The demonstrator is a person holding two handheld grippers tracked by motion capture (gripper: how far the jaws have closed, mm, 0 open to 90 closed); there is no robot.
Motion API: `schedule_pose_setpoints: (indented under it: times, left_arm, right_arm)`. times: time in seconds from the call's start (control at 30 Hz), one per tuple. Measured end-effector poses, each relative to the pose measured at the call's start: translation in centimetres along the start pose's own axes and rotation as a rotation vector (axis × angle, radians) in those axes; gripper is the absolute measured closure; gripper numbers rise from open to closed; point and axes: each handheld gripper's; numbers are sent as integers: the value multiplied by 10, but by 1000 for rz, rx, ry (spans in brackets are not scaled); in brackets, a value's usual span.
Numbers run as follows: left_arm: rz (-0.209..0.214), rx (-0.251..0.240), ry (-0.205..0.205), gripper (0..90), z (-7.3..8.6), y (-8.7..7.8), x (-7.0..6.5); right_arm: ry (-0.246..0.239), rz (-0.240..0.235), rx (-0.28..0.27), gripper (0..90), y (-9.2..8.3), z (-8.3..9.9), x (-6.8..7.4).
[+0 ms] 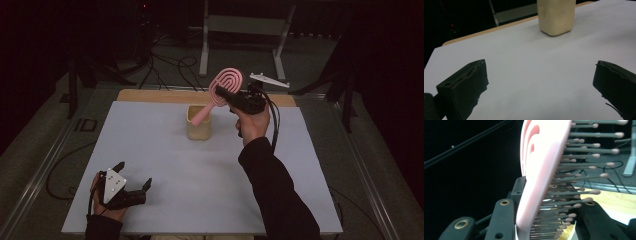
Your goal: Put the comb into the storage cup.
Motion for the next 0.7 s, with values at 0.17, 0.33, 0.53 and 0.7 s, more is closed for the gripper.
schedule_pose_setpoints:
  times: [0.17, 0.33, 0.53, 0.7]
  left_arm:
    - [0, 0, -1, 2, 0, 0, 0]
    - [1, 2, 2, 2, 0, 0, 0]
    - [0, 2, 0, 2, 0, 0, 0]
    - [0, 1, -1, 2, 0, 0, 0]
  right_arm:
    - [5, 15, -12, 638, 1, -2, -2]
    - [2, 18, -14, 638, 3, -3, -3]
    - [-4, 26, -15, 638, 6, -5, -3]
    - [-2, 36, -14, 638, 9, -7, -5]
Point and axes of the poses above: each handheld gripper's, and its own axes: y roughly forward along the jaws, z roughly out of its underside, x roughly to its left, and after that the axes turned 8 degrees about -x, right-handed
